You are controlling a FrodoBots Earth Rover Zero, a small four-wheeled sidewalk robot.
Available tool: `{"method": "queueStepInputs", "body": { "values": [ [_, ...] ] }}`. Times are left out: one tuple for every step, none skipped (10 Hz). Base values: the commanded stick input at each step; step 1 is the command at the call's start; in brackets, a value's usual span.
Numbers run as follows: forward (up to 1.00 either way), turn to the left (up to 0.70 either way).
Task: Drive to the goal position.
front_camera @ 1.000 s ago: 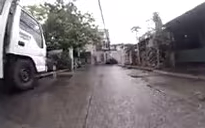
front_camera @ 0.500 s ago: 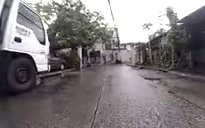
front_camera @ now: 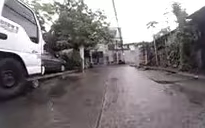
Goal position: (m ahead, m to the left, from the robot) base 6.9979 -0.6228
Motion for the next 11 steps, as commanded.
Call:
{"method": "queueStepInputs", "body": {
  "values": [
    [1.0, 0.0],
    [1.0, 0.0],
    [1.0, 0.27],
    [1.0, 0.27],
    [1.0, 0.25],
    [1.0, 0.05],
    [1.0, 0.0],
    [1.0, 0.0],
    [1.0, 0.27],
    [1.0, 0.27],
    [1.0, 0.27]
  ]
}}
